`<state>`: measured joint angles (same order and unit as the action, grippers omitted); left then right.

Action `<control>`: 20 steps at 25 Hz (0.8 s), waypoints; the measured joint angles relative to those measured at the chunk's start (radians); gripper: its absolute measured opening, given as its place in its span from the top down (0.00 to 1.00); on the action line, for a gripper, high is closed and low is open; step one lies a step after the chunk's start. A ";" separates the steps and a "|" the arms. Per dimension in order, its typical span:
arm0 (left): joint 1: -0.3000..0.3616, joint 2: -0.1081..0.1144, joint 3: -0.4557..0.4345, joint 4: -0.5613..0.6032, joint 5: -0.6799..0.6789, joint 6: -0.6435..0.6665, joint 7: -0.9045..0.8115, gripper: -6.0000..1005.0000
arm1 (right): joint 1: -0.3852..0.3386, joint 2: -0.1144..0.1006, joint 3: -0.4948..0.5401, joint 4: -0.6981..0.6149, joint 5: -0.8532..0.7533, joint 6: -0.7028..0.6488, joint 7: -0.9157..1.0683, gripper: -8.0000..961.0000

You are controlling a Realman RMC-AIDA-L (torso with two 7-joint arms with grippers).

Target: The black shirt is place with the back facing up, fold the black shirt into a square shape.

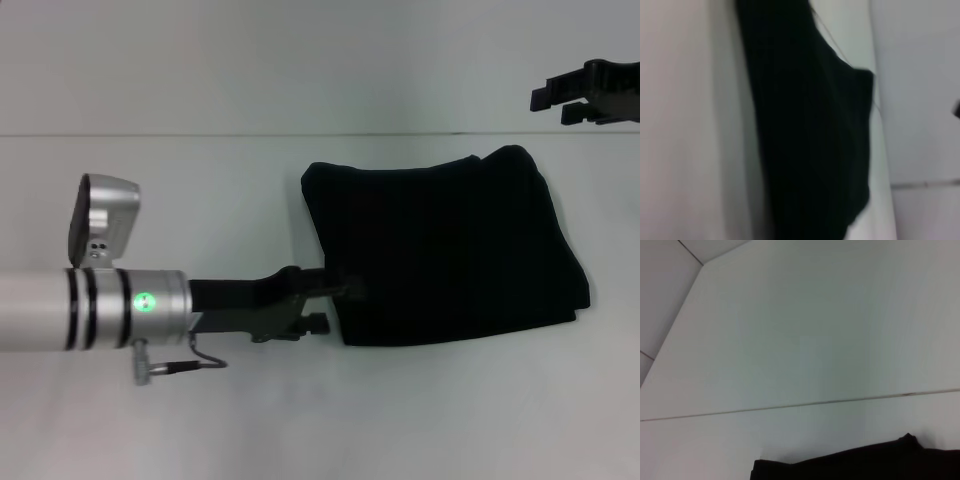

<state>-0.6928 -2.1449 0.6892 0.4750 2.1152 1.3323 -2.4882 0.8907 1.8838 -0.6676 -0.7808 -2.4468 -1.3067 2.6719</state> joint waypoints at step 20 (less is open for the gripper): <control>-0.100 -0.019 0.051 -0.123 0.004 -0.234 -0.013 0.15 | 0.001 0.004 0.005 0.002 0.001 0.005 -0.001 0.41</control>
<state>-0.7929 -2.1636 0.7402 0.3521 2.1196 1.0984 -2.5009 0.8914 1.8883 -0.6626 -0.7790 -2.4459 -1.3013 2.6712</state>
